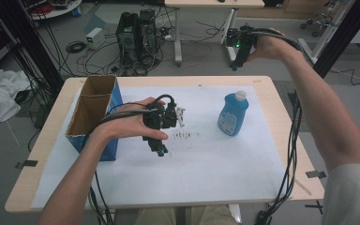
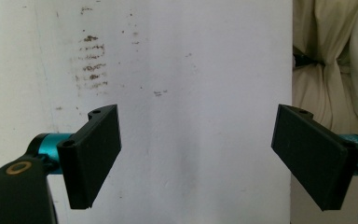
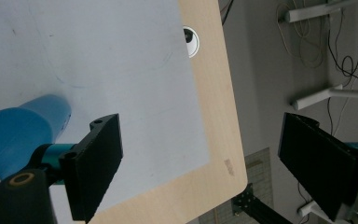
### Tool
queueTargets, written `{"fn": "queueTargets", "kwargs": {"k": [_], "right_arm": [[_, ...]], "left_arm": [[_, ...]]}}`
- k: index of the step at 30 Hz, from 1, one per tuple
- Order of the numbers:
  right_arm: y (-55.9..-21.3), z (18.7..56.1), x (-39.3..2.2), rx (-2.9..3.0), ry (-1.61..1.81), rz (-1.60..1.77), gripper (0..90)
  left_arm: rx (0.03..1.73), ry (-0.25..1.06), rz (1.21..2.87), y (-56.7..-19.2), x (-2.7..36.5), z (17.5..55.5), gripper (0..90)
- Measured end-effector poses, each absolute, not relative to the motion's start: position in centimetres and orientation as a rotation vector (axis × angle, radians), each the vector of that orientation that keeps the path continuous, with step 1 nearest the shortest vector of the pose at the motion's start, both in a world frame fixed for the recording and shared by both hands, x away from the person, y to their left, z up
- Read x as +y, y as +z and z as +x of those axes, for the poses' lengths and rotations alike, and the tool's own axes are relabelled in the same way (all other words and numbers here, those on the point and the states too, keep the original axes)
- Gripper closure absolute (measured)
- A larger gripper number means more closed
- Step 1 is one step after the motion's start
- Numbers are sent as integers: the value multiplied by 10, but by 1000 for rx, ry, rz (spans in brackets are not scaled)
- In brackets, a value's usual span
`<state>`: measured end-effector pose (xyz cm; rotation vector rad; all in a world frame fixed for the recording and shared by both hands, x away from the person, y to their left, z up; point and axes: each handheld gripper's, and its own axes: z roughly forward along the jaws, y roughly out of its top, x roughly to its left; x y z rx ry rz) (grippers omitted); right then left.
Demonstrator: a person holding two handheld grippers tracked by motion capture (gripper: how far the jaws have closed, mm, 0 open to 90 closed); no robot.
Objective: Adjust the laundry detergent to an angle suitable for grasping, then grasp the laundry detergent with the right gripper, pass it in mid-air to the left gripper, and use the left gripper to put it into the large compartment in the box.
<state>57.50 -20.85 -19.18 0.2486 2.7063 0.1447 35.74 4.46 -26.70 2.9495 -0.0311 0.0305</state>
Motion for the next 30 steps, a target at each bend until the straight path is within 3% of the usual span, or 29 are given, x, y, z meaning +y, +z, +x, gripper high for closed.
{"fn": "queueTargets", "kwargs": {"k": [30], "right_arm": [[-189, 565, -202, 2697, 145, 228, 130]], "left_arm": [[12, 59, 2939, -263, 43, 347, 158]]}}
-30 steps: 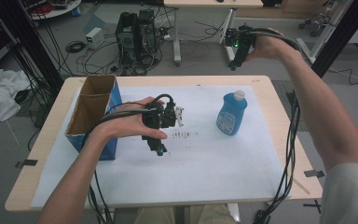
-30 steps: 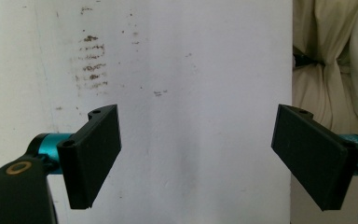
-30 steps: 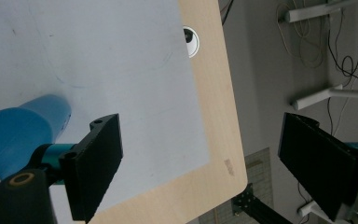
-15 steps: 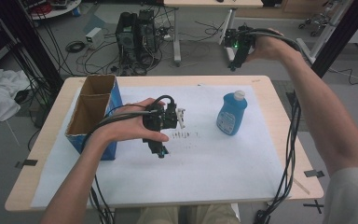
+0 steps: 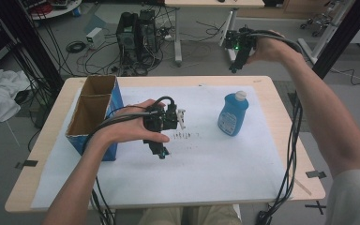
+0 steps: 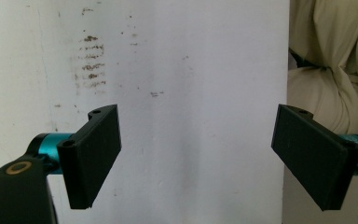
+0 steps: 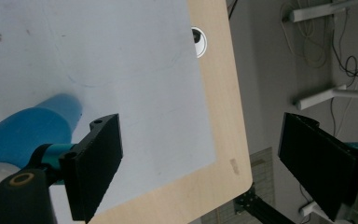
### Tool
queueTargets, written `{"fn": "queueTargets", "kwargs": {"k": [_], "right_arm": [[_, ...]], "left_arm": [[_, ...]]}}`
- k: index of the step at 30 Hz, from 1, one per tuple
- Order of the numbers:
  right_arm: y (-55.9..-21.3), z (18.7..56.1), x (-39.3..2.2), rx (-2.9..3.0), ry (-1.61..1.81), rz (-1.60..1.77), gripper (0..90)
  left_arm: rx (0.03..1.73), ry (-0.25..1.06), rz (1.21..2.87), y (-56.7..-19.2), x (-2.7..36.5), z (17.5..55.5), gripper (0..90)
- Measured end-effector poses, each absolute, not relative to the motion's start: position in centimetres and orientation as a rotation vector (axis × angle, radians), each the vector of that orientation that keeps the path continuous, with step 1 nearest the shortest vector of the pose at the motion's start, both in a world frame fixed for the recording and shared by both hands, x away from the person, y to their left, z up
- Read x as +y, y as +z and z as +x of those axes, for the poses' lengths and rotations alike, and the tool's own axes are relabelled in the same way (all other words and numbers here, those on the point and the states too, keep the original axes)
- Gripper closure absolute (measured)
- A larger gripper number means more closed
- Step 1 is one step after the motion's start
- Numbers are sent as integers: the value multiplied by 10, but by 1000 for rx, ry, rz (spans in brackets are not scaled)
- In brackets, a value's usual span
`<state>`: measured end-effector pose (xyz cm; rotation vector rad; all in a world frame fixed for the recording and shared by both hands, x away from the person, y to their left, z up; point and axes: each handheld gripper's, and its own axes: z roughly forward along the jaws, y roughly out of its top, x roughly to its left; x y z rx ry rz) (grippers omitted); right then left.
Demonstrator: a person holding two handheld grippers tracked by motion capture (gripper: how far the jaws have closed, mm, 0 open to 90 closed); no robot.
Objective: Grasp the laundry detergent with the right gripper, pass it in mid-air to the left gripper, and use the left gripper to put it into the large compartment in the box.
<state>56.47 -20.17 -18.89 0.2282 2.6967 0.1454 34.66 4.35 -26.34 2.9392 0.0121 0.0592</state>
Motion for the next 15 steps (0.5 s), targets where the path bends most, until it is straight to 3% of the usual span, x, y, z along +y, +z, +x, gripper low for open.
{"fn": "queueTargets", "kwargs": {"k": [13, 14, 15], "right_arm": [[-188, 565, -203, 2695, 155, 227, 130], [-182, 544, -203, 2767, 168, 222, 130], [-188, 554, -202, 2754, 153, 235, 130]], "left_arm": [[4, 51, 2925, -265, 42, 347, 158], [4, 47, 2932, -266, 42, 347, 158], [2, 50, 2930, -265, 42, 347, 158]]}}
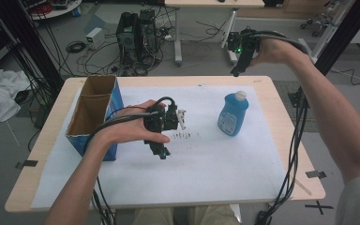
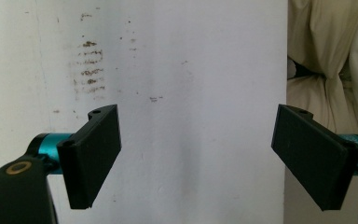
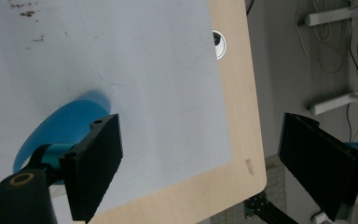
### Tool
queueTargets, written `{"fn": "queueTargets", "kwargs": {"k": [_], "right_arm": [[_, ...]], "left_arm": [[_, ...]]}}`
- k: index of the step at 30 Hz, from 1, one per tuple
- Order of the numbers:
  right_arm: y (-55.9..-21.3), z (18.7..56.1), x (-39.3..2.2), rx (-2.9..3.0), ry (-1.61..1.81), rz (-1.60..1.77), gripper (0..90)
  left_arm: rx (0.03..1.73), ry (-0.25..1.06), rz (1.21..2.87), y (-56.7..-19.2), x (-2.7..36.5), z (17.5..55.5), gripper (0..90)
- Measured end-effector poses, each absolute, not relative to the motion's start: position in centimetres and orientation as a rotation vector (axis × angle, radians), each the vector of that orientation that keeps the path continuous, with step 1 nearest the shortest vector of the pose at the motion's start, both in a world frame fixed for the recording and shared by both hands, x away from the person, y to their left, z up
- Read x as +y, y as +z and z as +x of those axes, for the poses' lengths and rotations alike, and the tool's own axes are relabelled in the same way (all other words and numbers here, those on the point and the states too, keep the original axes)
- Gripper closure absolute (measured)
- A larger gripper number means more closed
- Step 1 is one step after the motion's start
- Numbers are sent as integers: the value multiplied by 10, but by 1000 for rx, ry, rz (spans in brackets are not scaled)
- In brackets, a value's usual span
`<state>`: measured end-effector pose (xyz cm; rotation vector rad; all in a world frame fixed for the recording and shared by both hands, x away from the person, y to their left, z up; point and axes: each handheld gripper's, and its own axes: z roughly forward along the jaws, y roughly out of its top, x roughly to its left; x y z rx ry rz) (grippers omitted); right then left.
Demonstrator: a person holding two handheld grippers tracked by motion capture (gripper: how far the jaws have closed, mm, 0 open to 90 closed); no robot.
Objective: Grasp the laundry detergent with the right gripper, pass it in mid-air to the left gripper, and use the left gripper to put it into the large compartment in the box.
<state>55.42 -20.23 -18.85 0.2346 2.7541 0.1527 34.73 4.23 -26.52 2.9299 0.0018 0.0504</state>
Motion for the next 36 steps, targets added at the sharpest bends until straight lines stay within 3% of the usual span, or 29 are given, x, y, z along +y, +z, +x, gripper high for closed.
{"fn": "queueTargets", "kwargs": {"k": [3, 7, 8, 10, 11, 12, 13, 23, 24, 28, 29, 30, 32, 36], "right_arm": [[-181, 533, -202, 2761, 151, 193, 130], [-187, 553, -202, 2757, 164, 238, 130], [-183, 518, -206, 2773, 147, 176, 130], [-189, 555, -202, 2753, 151, 234, 130], [-185, 550, -203, 2766, 170, 236, 130], [-183, 512, -208, 2780, 148, 178, 130], [-184, 505, -209, 2782, 134, 190, 130], [-184, 508, -209, 2784, 151, 186, 130], [-190, 492, -218, 2814, 185, 342, 130], [-189, 496, -215, 2795, 136, 270, 130], [-194, 485, -220, 2823, 232, 474, 130], [-189, 496, -215, 2796, 133, 266, 130], [-195, 484, -220, 2813, 224, 490, 130], [-198, 480, -223, 2785, 250, 575, 130]], "left_arm": [[2, 52, 2926, -265, 42, 347, 158], [-9, 40, 2932, -270, 40, 347, 158], [2, 44, 2928, -267, 42, 347, 158], [4, 50, 2930, -266, 42, 347, 158], [-6, 43, 2930, -270, 38, 347, 158], [-10, 53, 2926, -270, 37, 347, 158], [-10, 52, 2926, -270, 37, 347, 158], [-25, 53, 2922, -271, 34, 346, 158], [-32, 54, 2928, -271, 34, 347, 158], [-24, 45, 2918, -273, 35, 346, 158], [-24, 49, 2926, -270, 35, 347, 158], [-21, 48, 2919, -272, 34, 346, 158], [-23, 39, 2919, -274, 35, 346, 158], [-25, 46, 2917, -274, 36, 346, 158]]}}
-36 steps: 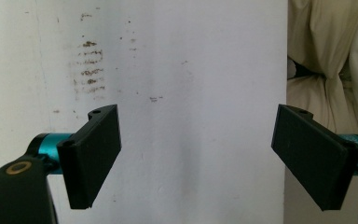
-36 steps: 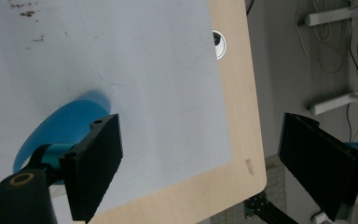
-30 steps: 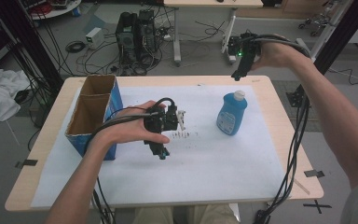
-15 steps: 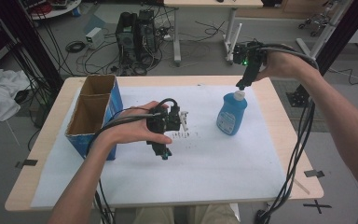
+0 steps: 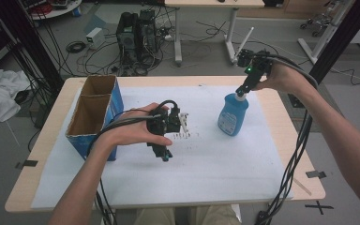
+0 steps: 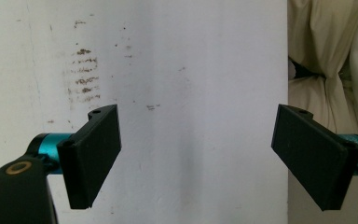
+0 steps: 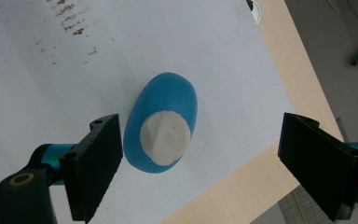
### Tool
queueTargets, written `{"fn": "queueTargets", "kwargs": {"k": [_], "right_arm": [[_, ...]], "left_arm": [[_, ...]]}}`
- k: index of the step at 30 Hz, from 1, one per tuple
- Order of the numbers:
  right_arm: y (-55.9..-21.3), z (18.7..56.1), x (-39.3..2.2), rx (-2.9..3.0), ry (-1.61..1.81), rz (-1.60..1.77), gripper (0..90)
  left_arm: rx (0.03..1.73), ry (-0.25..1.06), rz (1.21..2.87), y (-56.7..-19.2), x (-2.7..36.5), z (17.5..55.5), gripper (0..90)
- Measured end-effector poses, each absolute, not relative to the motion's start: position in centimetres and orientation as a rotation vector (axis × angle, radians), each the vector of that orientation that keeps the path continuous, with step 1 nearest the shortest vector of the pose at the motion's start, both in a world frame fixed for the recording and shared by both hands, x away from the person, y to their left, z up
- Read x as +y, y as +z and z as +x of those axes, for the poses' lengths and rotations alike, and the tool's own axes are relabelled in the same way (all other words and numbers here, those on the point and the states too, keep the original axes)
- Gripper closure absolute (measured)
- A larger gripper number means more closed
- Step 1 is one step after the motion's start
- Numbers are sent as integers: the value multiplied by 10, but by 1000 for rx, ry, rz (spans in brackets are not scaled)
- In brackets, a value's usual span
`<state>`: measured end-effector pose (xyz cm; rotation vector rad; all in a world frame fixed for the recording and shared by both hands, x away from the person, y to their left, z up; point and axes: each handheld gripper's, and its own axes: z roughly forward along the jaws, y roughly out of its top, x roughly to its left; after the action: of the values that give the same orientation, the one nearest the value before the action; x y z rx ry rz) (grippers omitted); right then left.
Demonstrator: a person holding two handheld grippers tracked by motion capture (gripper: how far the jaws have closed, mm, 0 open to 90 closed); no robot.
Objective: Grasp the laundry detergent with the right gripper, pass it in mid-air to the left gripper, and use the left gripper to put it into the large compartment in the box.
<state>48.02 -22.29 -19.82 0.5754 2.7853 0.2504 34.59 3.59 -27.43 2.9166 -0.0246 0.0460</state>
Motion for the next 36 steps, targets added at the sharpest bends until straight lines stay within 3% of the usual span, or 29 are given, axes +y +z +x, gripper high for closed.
{"fn": "queueTargets", "kwargs": {"k": [3, 5, 6, 7, 8, 9, 14, 16, 17, 18, 20, 21, 22, 23, 24, 27, 28, 29, 30, 36], "right_arm": [[-196, 483, -220, 2797, 216, 508, 130], [-207, 473, -232, 2767, 316, 710, 130], [-191, 490, -218, 2821, 206, 380, 130], [-213, 468, -237, 2754, 384, 754, 130], [-193, 487, -220, 2830, 232, 445, 130], [-201, 477, -227, 2770, 285, 637, 130], [-227, 458, -244, 2724, 482, 839, 130], [-229, 458, -245, 2722, 483, 844, 130], [-211, 469, -237, 2757, 373, 748, 130], [-240, 455, -247, 2713, 491, 871, 130], [-241, 455, -247, 2711, 491, 875, 130], [-222, 460, -243, 2726, 468, 825, 130], [-255, 453, -250, 2701, 517, 907, 130], [-214, 467, -238, 2751, 392, 755, 130], [-258, 454, -252, 2699, 527, 914, 130], [-263, 454, -255, 2691, 540, 931, 130], [-234, 456, -246, 2716, 487, 862, 130], [-262, 453, -254, 2692, 536, 932, 130], [-269, 451, -260, 2668, 589, 962, 130], [-277, 447, -266, 2620, 664, 992, 130]], "left_arm": [[-20, 40, 2915, -275, 37, 346, 158], [-23, 48, 2920, -272, 34, 346, 158], [-19, 37, 2910, -275, 38, 347, 158], [-24, 45, 2920, -273, 34, 346, 158], [-24, 41, 2919, -274, 37, 346, 158], [-19, 37, 2909, -275, 38, 347, 158], [-29, 33, 2909, -278, 37, 347, 158], [-19, 38, 2909, -275, 38, 347, 158], [-29, 29, 2905, -280, 38, 346, 158], [-31, 31, 2909, -279, 38, 346, 158], [-27, 33, 2908, -278, 37, 347, 158], [-22, 31, 2907, -280, 39, 346, 158], [-19, 37, 2907, -276, 38, 347, 158], [-25, 33, 2909, -279, 39, 346, 158], [-25, 33, 2909, -279, 39, 346, 158], [-33, 27, 2912, -279, 38, 347, 158], [-25, 36, 2910, -280, 39, 346, 158], [-23, 30, 2909, -280, 40, 346, 158], [-21, 30, 2907, -282, 40, 346, 158], [-29, 23, 2914, -283, 38, 347, 158]]}}
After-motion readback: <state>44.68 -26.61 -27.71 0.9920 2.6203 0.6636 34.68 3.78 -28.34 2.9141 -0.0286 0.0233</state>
